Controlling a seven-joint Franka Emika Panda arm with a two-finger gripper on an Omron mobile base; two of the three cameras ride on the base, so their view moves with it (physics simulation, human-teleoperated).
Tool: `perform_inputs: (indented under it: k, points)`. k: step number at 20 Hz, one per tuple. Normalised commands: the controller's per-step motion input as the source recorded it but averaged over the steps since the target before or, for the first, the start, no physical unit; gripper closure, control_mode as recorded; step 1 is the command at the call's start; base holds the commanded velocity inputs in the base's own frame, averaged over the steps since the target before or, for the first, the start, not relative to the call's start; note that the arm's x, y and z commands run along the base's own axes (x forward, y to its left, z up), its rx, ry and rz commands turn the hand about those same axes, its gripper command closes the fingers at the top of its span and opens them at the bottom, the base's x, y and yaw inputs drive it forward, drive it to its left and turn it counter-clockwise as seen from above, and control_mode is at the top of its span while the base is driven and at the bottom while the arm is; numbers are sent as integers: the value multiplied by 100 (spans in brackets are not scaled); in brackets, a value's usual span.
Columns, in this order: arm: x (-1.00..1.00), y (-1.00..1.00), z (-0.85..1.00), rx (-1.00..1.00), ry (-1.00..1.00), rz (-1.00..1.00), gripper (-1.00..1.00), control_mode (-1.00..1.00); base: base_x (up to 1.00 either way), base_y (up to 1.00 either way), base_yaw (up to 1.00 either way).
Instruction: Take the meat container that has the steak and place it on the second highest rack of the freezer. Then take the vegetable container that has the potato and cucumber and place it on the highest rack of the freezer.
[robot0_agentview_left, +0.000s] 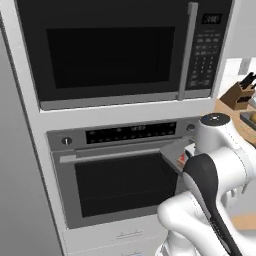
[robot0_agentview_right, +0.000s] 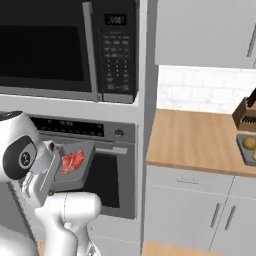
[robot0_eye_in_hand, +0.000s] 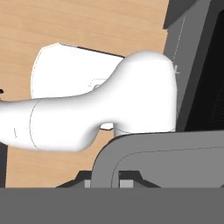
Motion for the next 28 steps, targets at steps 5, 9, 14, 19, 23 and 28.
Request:
perform_inputs:
  k: [5,9,14,19,23,28]
  points:
    - [0,0,0,0,0,0,100,100,-48,69,0]
    - [0,0,0,0,0,0,100,100,-40,77,0]
    - [0,0,0,0,0,0,100,100,-22,73,0]
    - [0,0,0,0,0,0,100,100,-16,77,0]
    - [0,0,0,0,0,0,100,100,-24,67,5]
    - [0,0,0,0,0,0,100,100,-9,60,12]
